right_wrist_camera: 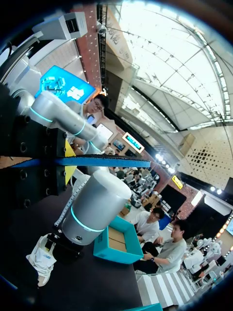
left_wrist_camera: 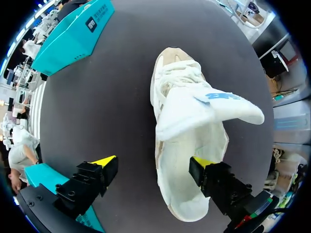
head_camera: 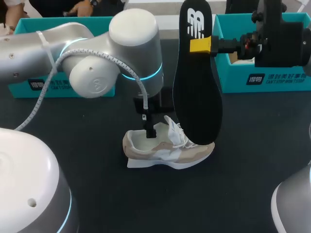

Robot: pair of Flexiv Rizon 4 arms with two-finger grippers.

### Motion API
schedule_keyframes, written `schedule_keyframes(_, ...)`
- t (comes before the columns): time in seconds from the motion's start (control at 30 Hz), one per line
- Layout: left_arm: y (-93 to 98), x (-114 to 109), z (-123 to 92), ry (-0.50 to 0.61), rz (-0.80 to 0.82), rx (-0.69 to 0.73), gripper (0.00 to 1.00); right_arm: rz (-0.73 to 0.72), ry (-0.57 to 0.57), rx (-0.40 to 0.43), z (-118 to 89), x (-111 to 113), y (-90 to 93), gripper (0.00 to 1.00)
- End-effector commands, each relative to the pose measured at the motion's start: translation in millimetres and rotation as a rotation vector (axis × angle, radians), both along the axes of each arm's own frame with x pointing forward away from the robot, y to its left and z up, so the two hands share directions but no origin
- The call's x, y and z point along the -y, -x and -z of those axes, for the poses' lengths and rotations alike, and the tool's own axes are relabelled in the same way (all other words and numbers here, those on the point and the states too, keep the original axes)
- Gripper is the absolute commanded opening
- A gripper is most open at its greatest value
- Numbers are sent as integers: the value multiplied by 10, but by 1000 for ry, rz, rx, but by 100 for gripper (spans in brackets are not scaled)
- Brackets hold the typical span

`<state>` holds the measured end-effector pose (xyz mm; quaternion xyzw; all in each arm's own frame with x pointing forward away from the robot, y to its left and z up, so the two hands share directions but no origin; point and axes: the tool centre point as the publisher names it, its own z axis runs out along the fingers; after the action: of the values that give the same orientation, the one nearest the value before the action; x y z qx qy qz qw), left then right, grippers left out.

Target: Take the shoe out of the shoebox, open the shoe tongue, remove and reinsert the insole, then place the shoe into the shoebox

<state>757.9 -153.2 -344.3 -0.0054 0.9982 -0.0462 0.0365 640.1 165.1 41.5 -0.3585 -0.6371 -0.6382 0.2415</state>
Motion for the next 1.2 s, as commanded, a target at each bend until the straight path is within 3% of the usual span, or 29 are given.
schedule_keyframes(0.03,-73,151,180,7,17,-25,91,-1,1,-2,-3,-39,-24,0)
schedule_keyframes(0.3,-34,308,368,21,29,-60,88,-1,1,-2,-3,-39,-24,0)
schedule_keyframes(0.47,6,328,407,28,29,-76,65,-1,1,-2,-3,-39,-24,0)
schedule_keyframes(0.5,26,315,415,31,30,-80,56,-1,1,-2,-3,-39,-24,0)
schedule_keyframes(0.53,26,315,415,31,30,-80,56,-1,1,-2,-3,-39,-24,0)
schedule_keyframes(0.57,43,301,424,36,33,-89,46,-1,1,-2,-3,-39,-24,0)
schedule_keyframes(0.67,78,291,440,32,34,-92,40,-1,1,-2,-3,-39,-24,0)
schedule_keyframes(0.87,138,256,442,30,30,-103,40,-1,1,-2,-3,-39,-24,0)
schedule_keyframes(0.93,153,234,429,34,28,-107,47,-1,1,-2,-3,-39,-24,0)
schedule_keyframes(0.97,154,228,425,35,28,-106,62,-1,1,-2,-3,-39,-24,0)
schedule_keyframes(1.03,153,220,420,35,27,-105,67,-1,1,-2,-3,-39,-24,0)
schedule_keyframes(1.07,147,214,420,34,27,-103,58,-1,1,-2,-3,-39,-24,0)
schedule_keyframes(1.1,147,214,420,34,27,-103,58,-1,1,-2,-3,-39,-24,0)
schedule_keyframes(1.13,128,206,427,28,25,-101,46,-1,1,-2,-3,-39,-24,0)
schedule_keyframes(1.2,104,208,440,23,24,-101,36,-1,1,-2,-3,-39,-24,0)
